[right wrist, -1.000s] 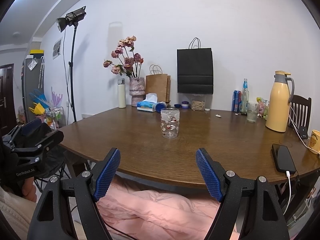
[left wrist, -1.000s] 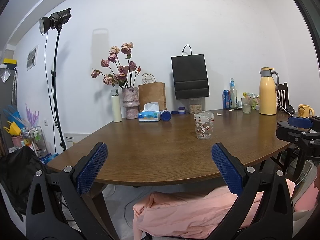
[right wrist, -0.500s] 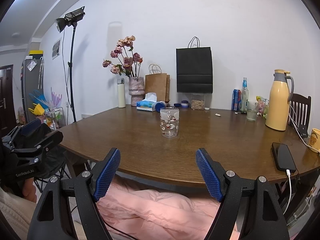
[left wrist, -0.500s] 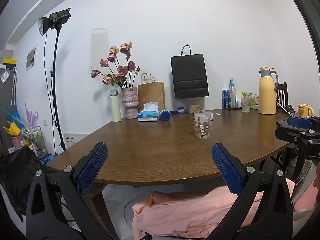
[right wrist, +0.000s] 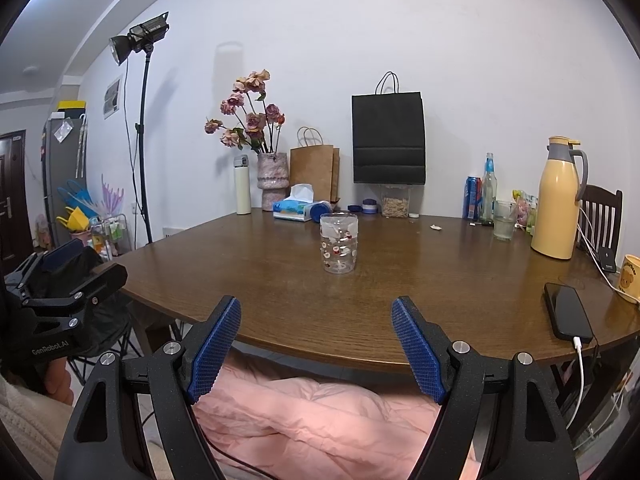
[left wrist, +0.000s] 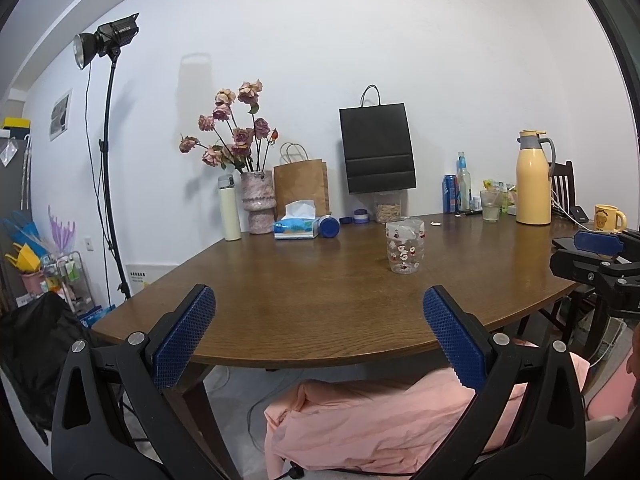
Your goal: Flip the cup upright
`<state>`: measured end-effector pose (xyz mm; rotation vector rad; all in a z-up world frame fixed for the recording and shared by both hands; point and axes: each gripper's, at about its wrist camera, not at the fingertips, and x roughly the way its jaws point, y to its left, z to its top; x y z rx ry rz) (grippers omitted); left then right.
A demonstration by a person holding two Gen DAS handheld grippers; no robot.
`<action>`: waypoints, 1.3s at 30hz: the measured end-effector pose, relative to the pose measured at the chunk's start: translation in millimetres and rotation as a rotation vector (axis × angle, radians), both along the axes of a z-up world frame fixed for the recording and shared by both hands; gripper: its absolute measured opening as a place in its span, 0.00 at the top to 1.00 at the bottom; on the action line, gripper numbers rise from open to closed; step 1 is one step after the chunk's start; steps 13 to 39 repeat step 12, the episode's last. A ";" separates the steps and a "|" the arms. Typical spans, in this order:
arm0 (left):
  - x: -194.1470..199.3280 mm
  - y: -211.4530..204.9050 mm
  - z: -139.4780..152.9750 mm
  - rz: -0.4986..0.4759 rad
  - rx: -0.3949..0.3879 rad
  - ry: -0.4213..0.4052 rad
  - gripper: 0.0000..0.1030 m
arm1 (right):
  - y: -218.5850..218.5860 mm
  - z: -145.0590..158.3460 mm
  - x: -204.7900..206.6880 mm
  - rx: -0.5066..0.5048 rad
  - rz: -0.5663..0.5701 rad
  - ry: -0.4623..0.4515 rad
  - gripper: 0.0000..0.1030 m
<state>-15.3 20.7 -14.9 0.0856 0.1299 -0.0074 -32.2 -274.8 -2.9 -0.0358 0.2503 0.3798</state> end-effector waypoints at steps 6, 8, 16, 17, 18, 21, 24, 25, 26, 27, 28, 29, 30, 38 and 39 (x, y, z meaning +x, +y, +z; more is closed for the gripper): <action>-2.4 1.4 0.9 0.003 0.002 -0.003 0.00 | 0.1 0.0 0.1 0.000 -0.001 0.001 0.20; -2.1 2.4 1.7 0.004 0.001 -0.004 0.00 | 0.1 0.0 -0.3 0.000 0.001 0.002 0.20; -1.1 2.7 2.0 -0.013 0.002 0.002 0.00 | 1.2 -2.6 1.8 0.003 0.002 0.009 0.20; -1.1 2.7 2.0 -0.013 0.002 0.002 0.00 | 1.2 -2.6 1.8 0.003 0.002 0.009 0.20; -1.1 2.7 2.0 -0.013 0.002 0.002 0.00 | 1.2 -2.6 1.8 0.003 0.002 0.009 0.20; -1.1 2.7 2.0 -0.013 0.002 0.002 0.00 | 1.2 -2.6 1.8 0.003 0.002 0.009 0.20; -1.1 2.7 2.0 -0.013 0.002 0.002 0.00 | 1.2 -2.6 1.8 0.003 0.002 0.009 0.20; -1.1 2.7 2.0 -0.013 0.002 0.002 0.00 | 1.2 -2.6 1.8 0.003 0.002 0.009 0.20; -1.1 2.7 2.0 -0.013 0.002 0.002 0.00 | 1.2 -2.6 1.8 0.003 0.002 0.009 0.20; -1.1 2.7 2.0 -0.013 0.002 0.002 0.00 | 1.2 -2.6 1.8 0.003 0.002 0.009 0.20; -1.1 2.7 2.0 -0.013 0.002 0.002 0.00 | 1.2 -2.6 1.8 0.003 0.002 0.009 0.20; -1.1 2.7 2.0 -0.013 0.002 0.002 0.00 | 1.2 -2.6 1.8 0.003 0.002 0.009 0.20; -1.1 2.7 2.0 -0.013 0.002 0.002 0.00 | 1.2 -2.6 1.8 0.003 0.002 0.009 0.20; -1.1 2.7 2.0 -0.013 0.002 0.002 0.00 | 1.2 -2.6 1.8 0.003 0.002 0.009 0.20; -1.1 2.7 2.0 -0.013 0.002 0.002 0.00 | 1.2 -2.6 1.8 0.003 0.002 0.009 0.20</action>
